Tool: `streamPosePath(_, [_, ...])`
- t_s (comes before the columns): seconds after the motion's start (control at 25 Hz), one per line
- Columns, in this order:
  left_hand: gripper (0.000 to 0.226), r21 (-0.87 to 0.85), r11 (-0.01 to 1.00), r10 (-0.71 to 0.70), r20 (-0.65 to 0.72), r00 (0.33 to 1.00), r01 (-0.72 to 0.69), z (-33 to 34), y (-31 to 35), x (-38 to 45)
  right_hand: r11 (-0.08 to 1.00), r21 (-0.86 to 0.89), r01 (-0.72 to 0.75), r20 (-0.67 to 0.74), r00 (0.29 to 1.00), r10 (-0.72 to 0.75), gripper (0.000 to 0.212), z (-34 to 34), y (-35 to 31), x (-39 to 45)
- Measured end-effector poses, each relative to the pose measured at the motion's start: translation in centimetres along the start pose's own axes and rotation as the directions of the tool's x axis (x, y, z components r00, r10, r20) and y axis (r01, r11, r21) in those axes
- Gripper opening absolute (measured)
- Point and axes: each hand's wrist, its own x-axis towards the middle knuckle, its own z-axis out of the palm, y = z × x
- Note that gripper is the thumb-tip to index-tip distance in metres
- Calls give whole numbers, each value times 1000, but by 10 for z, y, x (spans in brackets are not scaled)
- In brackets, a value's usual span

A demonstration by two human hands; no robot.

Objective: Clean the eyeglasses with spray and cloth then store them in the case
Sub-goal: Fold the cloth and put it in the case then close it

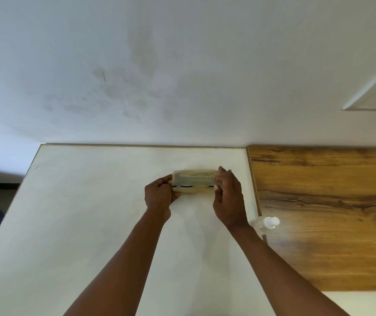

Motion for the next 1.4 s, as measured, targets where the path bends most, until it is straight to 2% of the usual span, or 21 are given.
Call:
streamPosePath(0.12, [21, -17, 1000, -16, 24, 1000, 17, -1, 3, -2, 997, -45, 58, 73, 996, -55, 53, -1, 4, -4])
streamPosePath(0.28, [20, -32, 999, -42, 37, 998, 43, -2, 3, 1, 951, -257, 172, 180, 975, -127, 57, -5, 5, 2])
streamPosePath(0.32, [23, 19, 1000, -2, 24, 1000, 2, -2, 2, 2, 936, -294, 194, 177, 973, -146, 56, -5, 5, 4])
streamPosePath(0.36, [28, 154, 983, 105, 8, 994, -105, -2, 1, 1, 925, -316, 209, 175, 972, -159, 55, -5, 4, 5])
streamPosePath(0.4, [34, 343, 898, 287, 20, 958, -277, -2, 0, -2, 919, -330, 218, 179, 970, -166, 54, -5, 3, 7])
streamPosePath(0.44, [40, 501, 733, 483, 92, 871, -460, -4, -2, -6, 913, -339, 226, 186, 968, -170, 52, -5, 3, 8])
streamPosePath(0.48, [45, 569, 544, 629, 210, 749, -617, -6, -4, -8, 910, -345, 232, 197, 965, -172, 51, -5, 4, 9])
streamPosePath(0.52, [48, 578, 388, 680, 347, 646, -718, -7, -7, -9, 908, -345, 237, 202, 964, -174, 51, -4, 5, 10])
streamPosePath(0.6, [50, 562, 159, 603, 595, 530, -812, -10, -12, -6, 907, -343, 246, 198, 962, -186, 52, -5, 6, 9])
streamPosePath(0.64, [51, 565, 76, 535, 672, 512, -822, -11, -12, -4, 904, -345, 252, 203, 960, -190, 52, -5, 5, 9])
streamPosePath(0.72, [50, 570, -25, 493, 722, 486, -822, -11, -11, 0, 893, -363, 268, 204, 958, -204, 53, -4, 6, 8])
streamPosePath(0.92, [45, 560, -83, 529, 726, 440, -824, -9, -8, -2, 839, -442, 318, 142, 948, -284, 57, -3, 7, 9])
streamPosePath(1.4, [44, 596, -124, 507, 726, 466, -793, -9, -11, 1, 788, -483, 382, 111, 919, -378, 57, -3, 11, 9])
